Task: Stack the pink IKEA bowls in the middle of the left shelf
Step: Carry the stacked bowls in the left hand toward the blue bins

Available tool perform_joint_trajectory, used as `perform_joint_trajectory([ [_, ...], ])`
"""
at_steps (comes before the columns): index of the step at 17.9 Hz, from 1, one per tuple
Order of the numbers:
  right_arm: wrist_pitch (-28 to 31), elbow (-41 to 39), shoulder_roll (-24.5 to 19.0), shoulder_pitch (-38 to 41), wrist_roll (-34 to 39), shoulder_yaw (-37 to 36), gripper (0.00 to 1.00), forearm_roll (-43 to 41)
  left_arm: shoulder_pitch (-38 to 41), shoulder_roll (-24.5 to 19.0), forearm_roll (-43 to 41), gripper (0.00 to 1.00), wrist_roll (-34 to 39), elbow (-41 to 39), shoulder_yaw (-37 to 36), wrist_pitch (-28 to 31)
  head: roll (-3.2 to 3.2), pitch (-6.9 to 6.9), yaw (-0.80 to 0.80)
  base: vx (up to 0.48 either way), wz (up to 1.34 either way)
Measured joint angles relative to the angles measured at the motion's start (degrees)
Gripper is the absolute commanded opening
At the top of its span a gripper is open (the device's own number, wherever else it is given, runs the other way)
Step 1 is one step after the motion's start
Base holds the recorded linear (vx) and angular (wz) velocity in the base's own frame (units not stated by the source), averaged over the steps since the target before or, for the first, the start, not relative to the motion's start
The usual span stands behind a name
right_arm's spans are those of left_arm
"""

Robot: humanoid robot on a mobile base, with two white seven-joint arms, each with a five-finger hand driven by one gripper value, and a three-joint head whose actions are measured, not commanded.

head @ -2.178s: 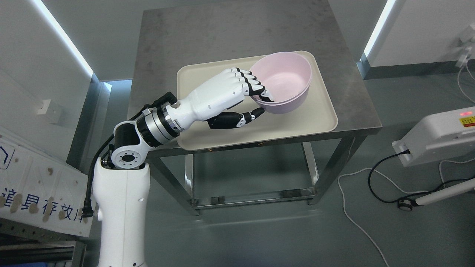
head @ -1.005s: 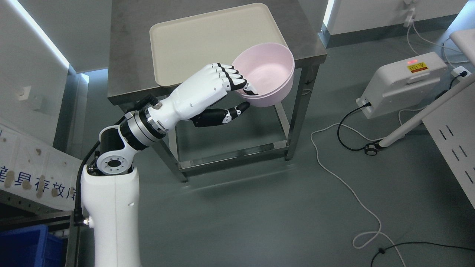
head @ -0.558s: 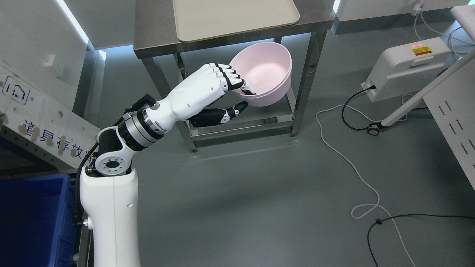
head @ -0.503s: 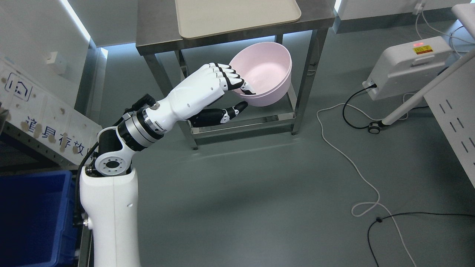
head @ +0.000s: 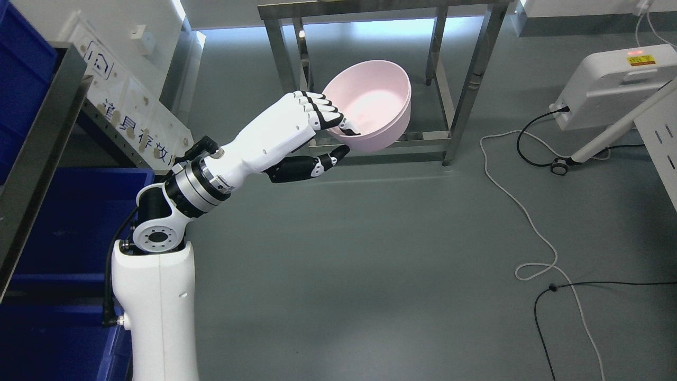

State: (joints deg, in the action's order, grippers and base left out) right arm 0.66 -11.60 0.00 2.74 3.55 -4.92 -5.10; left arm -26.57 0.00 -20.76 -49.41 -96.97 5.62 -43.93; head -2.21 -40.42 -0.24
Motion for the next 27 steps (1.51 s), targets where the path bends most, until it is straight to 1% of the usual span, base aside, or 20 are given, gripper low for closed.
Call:
perform_joint_trajectory([
  [11, 0.0, 0.0, 0.0, 0.0, 0.0, 0.0, 1.00, 0.0, 0.1, 0.0, 0.3, 0.03, 0.0, 0.0, 0.5, -0.1, 0.00, 0.00, 0.00, -0.257, 0.24],
  [27, 0.0, 0.0, 0.0, 0.0, 0.0, 0.0, 1.00, 0.0, 0.0, 0.0, 0.4, 0.03, 0.0, 0.0, 0.3, 0.6, 0.00, 0.00, 0.00, -0.181, 0.46],
])
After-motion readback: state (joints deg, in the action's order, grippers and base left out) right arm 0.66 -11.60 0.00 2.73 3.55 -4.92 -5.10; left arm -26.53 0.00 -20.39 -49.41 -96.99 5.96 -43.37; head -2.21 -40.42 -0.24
